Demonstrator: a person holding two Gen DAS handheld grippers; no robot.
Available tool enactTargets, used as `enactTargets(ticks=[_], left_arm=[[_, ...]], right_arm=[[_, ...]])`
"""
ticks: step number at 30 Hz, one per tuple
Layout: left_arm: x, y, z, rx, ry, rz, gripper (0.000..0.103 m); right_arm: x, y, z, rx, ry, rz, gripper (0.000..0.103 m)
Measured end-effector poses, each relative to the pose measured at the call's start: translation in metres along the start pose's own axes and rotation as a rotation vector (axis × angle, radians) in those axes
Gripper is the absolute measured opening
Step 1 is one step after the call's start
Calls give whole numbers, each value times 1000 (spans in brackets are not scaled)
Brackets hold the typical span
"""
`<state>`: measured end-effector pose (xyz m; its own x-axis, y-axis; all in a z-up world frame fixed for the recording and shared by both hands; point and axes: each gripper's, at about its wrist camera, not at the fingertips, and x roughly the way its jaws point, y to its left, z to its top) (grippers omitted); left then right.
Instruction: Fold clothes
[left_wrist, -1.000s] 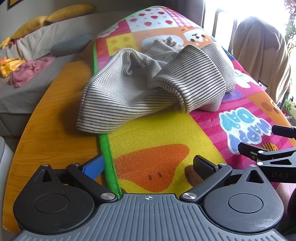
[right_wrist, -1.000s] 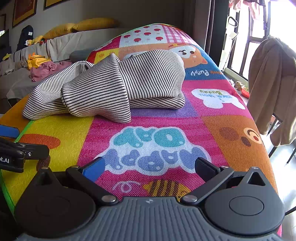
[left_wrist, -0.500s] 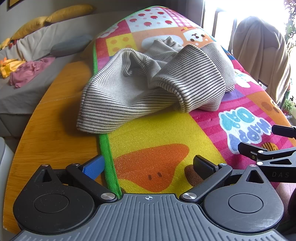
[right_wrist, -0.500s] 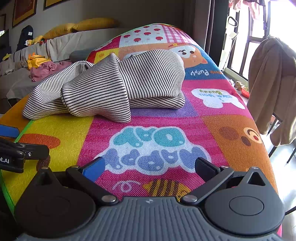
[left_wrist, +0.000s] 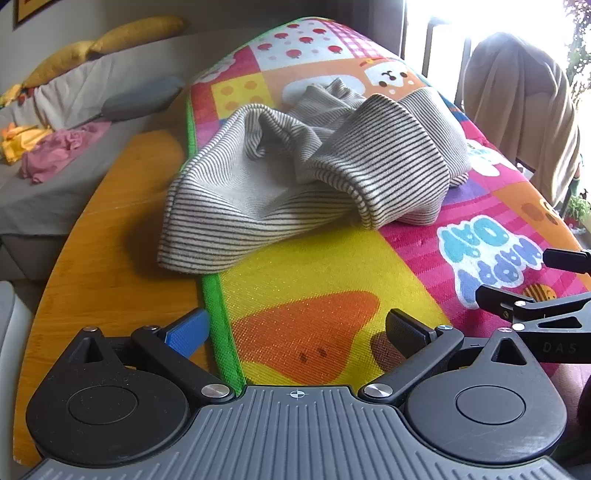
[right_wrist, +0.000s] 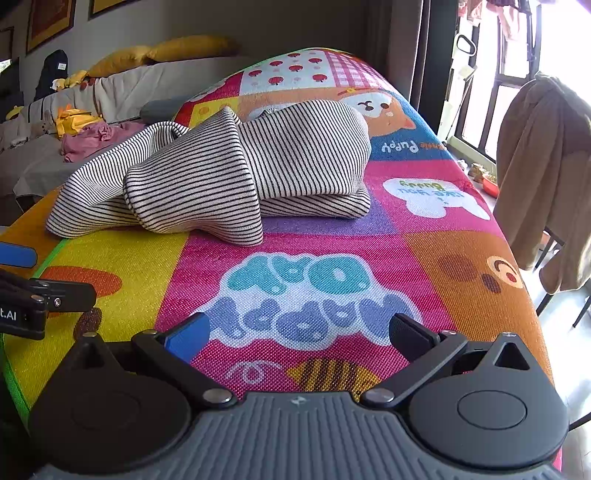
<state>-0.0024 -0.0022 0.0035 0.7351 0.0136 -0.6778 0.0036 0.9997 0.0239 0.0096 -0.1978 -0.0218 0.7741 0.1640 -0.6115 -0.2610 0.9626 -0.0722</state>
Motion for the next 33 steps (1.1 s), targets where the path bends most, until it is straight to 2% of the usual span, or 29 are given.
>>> enactTargets(ticks=[9, 16, 20, 22, 24, 29, 32, 33], left_arm=[[1, -2, 3, 10, 22, 9, 103], [-7, 1, 13, 69, -14, 3, 103], [-13, 2, 27, 160, -74, 6, 103], [-15, 3, 35, 213, -106, 15, 103], [-11, 6, 46, 235, -107, 0, 103], [4, 7, 74, 289, -108, -51, 103], [14, -9, 81, 406, -125, -100, 103], [18, -10, 86, 418, -133, -88, 103]], right_arm=[[-3, -3, 1, 2, -17, 12, 103], [-8, -12, 10, -10, -28, 32, 103], [-8, -21, 28, -55, -48, 30, 103], [-4, -20, 39, -121, -64, 14, 103], [2, -18, 51, -195, -81, -7, 103], [25, -21, 79, -319, -130, -120, 103], [35, -34, 95, -318, -128, -70, 103], [39, -36, 97, -342, -118, -31, 103]])
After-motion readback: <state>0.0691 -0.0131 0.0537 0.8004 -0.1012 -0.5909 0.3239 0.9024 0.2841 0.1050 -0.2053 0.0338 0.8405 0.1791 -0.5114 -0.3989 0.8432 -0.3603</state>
